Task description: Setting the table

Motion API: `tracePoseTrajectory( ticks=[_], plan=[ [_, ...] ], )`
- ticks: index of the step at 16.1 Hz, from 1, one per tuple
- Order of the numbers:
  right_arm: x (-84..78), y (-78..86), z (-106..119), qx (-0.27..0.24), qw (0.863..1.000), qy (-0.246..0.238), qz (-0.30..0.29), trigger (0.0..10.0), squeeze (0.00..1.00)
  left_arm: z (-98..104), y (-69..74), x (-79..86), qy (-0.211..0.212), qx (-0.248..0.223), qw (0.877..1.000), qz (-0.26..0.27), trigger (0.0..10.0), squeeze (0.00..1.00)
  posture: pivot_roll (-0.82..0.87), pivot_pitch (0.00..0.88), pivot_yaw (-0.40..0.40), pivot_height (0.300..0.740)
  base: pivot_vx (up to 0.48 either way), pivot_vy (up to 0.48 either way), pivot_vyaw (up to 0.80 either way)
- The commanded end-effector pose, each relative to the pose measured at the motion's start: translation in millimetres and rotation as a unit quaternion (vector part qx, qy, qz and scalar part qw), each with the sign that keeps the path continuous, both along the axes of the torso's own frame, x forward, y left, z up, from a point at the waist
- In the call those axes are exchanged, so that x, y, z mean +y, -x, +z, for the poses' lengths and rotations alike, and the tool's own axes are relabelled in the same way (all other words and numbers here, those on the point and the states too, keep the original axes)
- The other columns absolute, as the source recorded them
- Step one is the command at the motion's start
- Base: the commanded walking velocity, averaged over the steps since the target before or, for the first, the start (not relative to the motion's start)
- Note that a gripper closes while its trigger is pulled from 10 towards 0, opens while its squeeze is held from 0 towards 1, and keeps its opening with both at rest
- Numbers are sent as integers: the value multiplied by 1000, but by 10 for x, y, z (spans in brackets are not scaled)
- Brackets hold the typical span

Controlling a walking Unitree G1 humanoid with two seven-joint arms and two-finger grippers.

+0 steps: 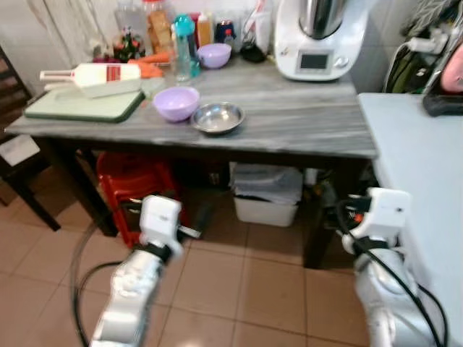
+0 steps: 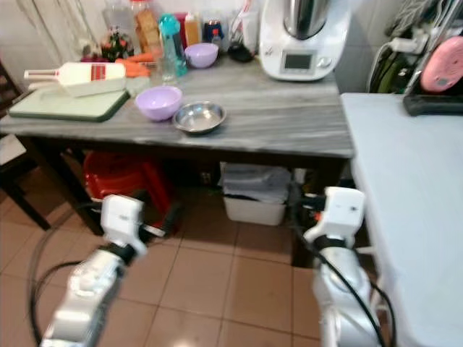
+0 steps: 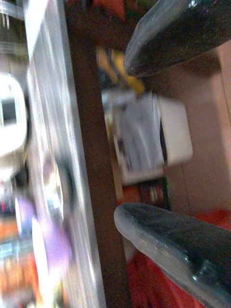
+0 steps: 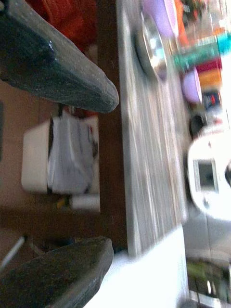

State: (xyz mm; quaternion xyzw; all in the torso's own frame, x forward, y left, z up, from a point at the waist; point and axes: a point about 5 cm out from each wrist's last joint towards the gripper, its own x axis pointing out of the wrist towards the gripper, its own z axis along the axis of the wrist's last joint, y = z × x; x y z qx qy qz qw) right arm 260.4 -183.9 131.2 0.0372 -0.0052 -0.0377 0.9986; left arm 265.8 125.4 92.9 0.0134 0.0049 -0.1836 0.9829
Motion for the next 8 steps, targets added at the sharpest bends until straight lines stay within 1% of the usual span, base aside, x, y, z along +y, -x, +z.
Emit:
tracePoseTrajectory(
  ticks=[1, 4, 6, 8],
  plan=[
    [31, 2, 9, 0, 1000, -6, 7, 10000, 0, 2, -11, 54, -4, 2, 1000, 3, 10000, 0, -78, 0, 32, 740, 0, -255, -456],
    [44, -7, 10, 1, 1000, -7, 11, 10000, 0, 2, -26, 54, -2, 5, 1000, 0, 10000, 0, -78, 0, 31, 740, 0, -256, -800],
    [44, -11, 10, 1, 1000, -7, 12, 10000, 0, 6, -31, 44, -1, 4, 1000, 0, 10000, 0, -79, 0, 30, 740, 0, -255, -413],
    [54, -14, 18, 1, 1000, -7, 14, 10000, 0, 4, -27, 35, 0, 4, 1000, 0, 10000, 0, -79, 0, 28, 740, 0, -255, 0]
  ],
)
